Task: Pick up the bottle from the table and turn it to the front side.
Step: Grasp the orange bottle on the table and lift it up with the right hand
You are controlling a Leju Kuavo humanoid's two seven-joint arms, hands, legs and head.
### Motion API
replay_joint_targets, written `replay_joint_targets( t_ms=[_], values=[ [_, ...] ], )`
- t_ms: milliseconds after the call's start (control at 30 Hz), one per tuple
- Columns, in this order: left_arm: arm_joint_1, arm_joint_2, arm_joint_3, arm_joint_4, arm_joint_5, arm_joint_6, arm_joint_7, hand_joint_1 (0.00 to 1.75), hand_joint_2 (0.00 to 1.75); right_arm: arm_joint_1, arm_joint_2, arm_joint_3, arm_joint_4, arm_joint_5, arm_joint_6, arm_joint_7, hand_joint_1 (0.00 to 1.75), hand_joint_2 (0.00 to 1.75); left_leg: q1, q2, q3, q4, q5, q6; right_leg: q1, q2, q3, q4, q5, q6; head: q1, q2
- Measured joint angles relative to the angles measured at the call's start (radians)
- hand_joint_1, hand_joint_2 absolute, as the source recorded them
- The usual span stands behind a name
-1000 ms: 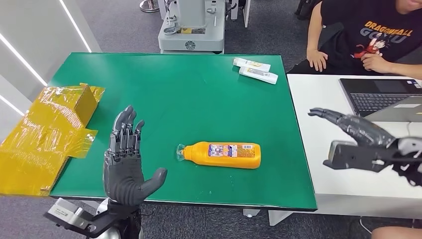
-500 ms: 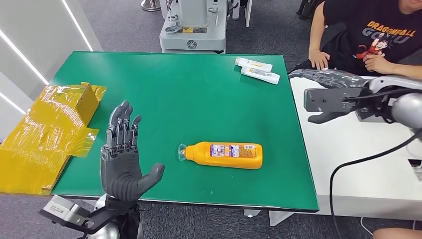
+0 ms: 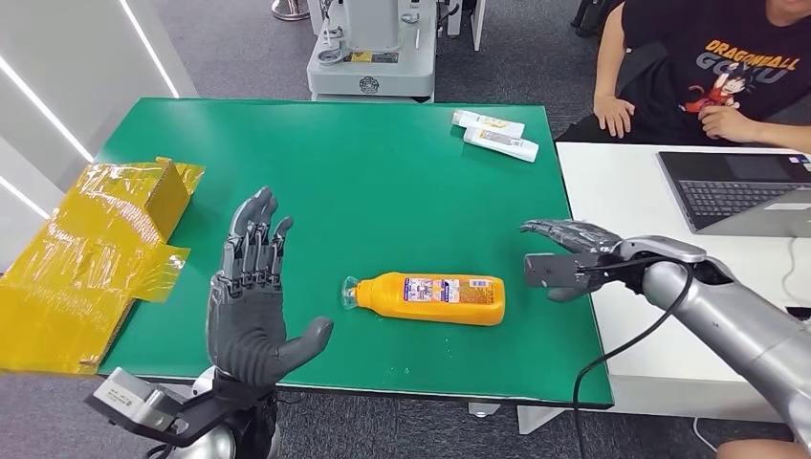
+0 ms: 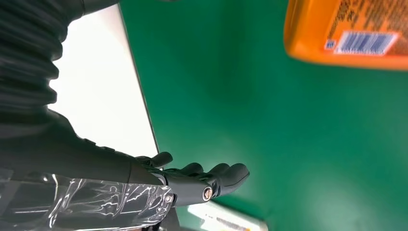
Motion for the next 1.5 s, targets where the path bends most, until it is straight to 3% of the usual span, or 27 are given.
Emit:
replay_joint_targets(
  t_ms=[333,733,1067,1300,1500],
  values=[
    [-0.003,-0.001,-0.004,0.001,-0.004,0.002,0.003,0.00,1.75,0.108,0.061,-0.059,0.079,0.093,-0.024,-0.051,0.00,1.75,0.000,0.000,0.000,0.000,0.000,0.000,0.000,0.000,0.000,0.000,0.000,0.000,0.000,0.000],
    [-0.014,-0.001,-0.004,0.014,-0.009,0.001,0.008,0.00,1.75,0.046,0.111,-0.105,0.131,0.146,0.011,-0.069,0.00,1.75,0.000,0.001,0.000,0.000,0.000,0.000,0.000,0.001,0.000,0.000,0.000,0.000,0.000,0.000],
    [-0.039,-0.002,-0.008,0.042,-0.005,0.008,0.000,0.00,1.75,-0.069,0.282,-0.109,0.219,0.159,0.001,-0.113,0.00,1.75,0.001,0.003,0.001,0.000,0.001,-0.001,0.001,0.003,0.000,0.001,0.001,-0.001,0.000,0.000],
    [-0.054,-0.015,-0.009,0.053,-0.004,0.010,-0.001,0.00,1.75,-0.077,0.404,-0.117,0.299,0.162,-0.052,-0.125,0.00,1.75,0.001,0.003,0.001,0.000,0.001,-0.001,0.001,0.003,0.000,0.001,0.000,-0.001,0.000,0.000],
    [-0.062,-0.016,-0.009,0.062,0.001,0.019,-0.004,0.00,1.75,-0.069,0.470,-0.122,0.354,0.163,-0.063,-0.133,0.00,1.75,0.001,0.002,0.001,0.000,0.001,-0.001,0.001,0.003,0.000,0.001,0.000,-0.001,0.000,0.000]
  ],
)
